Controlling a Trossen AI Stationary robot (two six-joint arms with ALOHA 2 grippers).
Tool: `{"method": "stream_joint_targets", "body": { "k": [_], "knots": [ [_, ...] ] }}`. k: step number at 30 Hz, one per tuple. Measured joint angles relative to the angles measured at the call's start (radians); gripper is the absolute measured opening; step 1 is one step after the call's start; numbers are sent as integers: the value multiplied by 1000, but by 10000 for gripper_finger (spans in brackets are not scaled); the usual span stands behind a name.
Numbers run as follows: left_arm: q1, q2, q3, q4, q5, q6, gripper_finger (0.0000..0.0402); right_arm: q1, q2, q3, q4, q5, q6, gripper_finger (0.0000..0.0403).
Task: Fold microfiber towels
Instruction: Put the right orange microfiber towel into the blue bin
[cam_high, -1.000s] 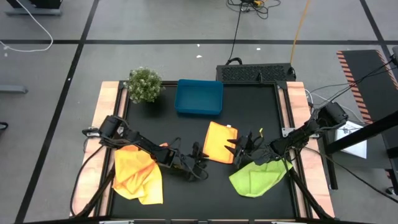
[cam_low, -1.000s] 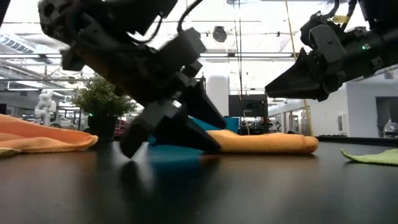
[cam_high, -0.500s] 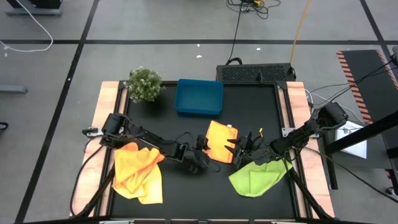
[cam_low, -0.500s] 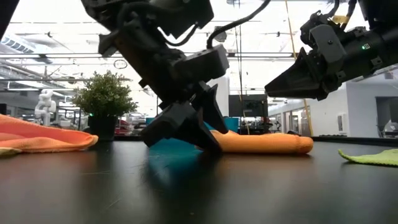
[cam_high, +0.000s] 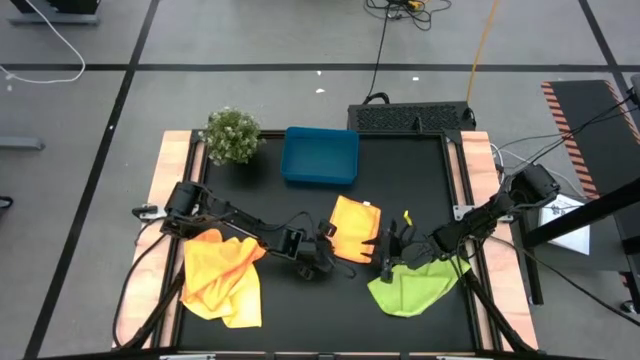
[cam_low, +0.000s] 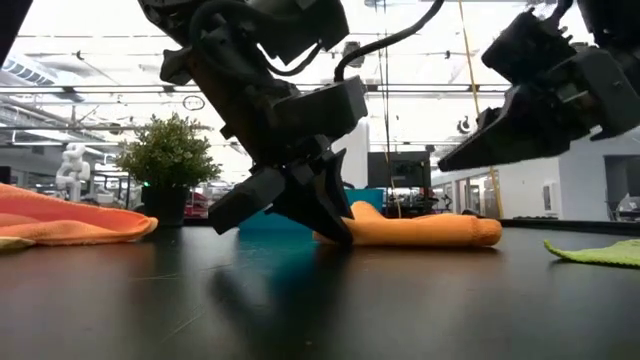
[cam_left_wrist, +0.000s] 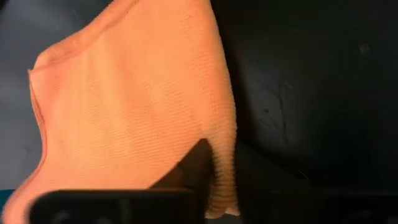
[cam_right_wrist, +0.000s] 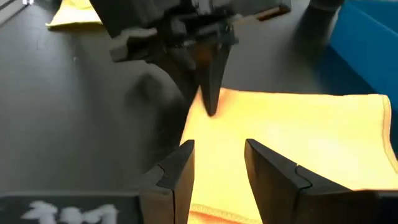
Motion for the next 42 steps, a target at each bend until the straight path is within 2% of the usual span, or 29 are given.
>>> {"method": "stream_joint_targets", "body": {
  "k": [3,7,11,17,23,29,33,36,39,42],
  "knots": [
    [8,0,-1,-1,-3,-10,11,12,10,25,9,-3,-40,125],
    [20,1,-2,13,-13,-27,13,29,67,111,3,-17,-174,123],
    [34,1,-2,16,-13,-48,6,27,143,196,-128,-15,-210,129],
    [43,1,-2,15,11,-84,5,26,259,282,-254,-10,-213,173],
    [42,-10,-2,9,31,-104,7,25,311,313,-322,105,-216,228],
    [36,-67,-2,0,56,-134,9,3,338,315,-353,141,-212,241],
    [27,-112,-1,-11,56,-140,5,-11,347,316,-354,146,-200,226],
    [27,-128,-1,-15,77,-144,9,-10,349,315,-347,178,-202,198],
    [27,-129,-1,-40,90,-149,13,-10,343,315,-349,196,-222,152],
    [28,-129,-1,-66,90,-159,9,-10,338,314,-350,195,-227,88]
  ]
}}
